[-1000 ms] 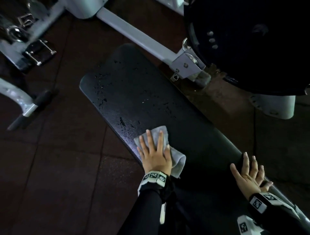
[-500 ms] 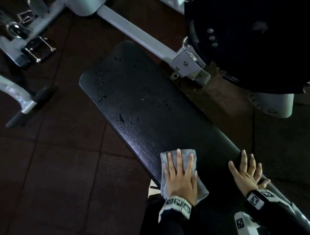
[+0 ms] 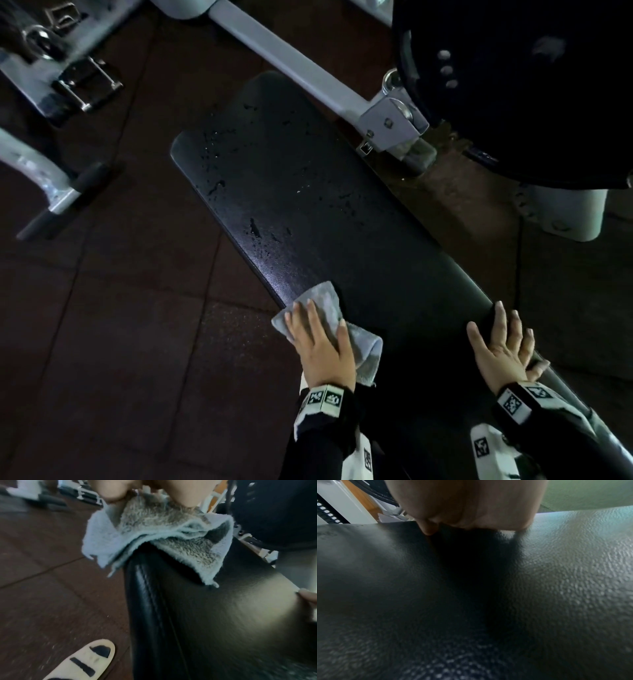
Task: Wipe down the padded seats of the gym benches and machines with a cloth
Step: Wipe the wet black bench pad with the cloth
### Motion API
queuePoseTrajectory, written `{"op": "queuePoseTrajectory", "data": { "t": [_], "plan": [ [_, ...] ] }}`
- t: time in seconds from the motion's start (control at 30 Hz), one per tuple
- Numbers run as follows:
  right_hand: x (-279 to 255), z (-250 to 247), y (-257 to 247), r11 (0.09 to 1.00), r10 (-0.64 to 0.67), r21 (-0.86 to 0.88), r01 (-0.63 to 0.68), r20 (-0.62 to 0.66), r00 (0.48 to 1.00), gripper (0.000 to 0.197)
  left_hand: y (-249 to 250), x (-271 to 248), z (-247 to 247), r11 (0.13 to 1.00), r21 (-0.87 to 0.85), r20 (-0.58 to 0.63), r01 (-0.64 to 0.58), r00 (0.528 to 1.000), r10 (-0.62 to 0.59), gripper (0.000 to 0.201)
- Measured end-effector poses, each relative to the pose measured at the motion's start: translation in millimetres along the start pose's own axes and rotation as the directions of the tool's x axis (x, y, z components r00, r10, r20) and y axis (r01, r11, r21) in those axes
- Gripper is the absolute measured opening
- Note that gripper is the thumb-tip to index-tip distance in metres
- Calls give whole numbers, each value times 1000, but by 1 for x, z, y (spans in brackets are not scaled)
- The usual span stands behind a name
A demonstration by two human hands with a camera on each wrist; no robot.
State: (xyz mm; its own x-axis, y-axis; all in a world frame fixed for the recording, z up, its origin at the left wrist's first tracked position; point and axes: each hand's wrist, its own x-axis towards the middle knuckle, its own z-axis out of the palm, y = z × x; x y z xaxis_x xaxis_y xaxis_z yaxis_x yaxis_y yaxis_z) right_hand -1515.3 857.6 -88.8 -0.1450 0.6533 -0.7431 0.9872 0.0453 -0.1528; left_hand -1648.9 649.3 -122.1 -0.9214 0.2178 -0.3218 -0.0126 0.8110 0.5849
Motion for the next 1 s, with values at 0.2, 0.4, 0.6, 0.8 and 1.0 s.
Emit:
{"op": "queuePoseTrajectory", "data": {
  "t": [0.2, 0.4, 0.6, 0.8, 1.0],
  "plan": [
    [-5, 6, -24, 996, -31, 74, 43, -150, 988, 59, 6, -26, 1, 926, -298, -15, 231, 969, -247, 65],
    [7, 14, -89, 995, -82, 54, 85, -50, 995, 69, 10, -5, 4, 891, -322, -32, 320, 937, -348, 69],
    [22, 22, -99, 1000, -13, -5, 13, -12, 1000, 81, -6, 37, -11, 931, -299, -85, 208, 966, -243, 65],
    [27, 22, -101, 998, 38, 52, -36, -32, 999, 92, -6, 101, -32, 968, -224, -138, 117, 979, -151, 65],
    [21, 25, -108, 996, 75, 55, -71, -71, 995, 108, -10, 172, -61, 978, -184, -207, 97, 969, -135, 61]
  ]
}}
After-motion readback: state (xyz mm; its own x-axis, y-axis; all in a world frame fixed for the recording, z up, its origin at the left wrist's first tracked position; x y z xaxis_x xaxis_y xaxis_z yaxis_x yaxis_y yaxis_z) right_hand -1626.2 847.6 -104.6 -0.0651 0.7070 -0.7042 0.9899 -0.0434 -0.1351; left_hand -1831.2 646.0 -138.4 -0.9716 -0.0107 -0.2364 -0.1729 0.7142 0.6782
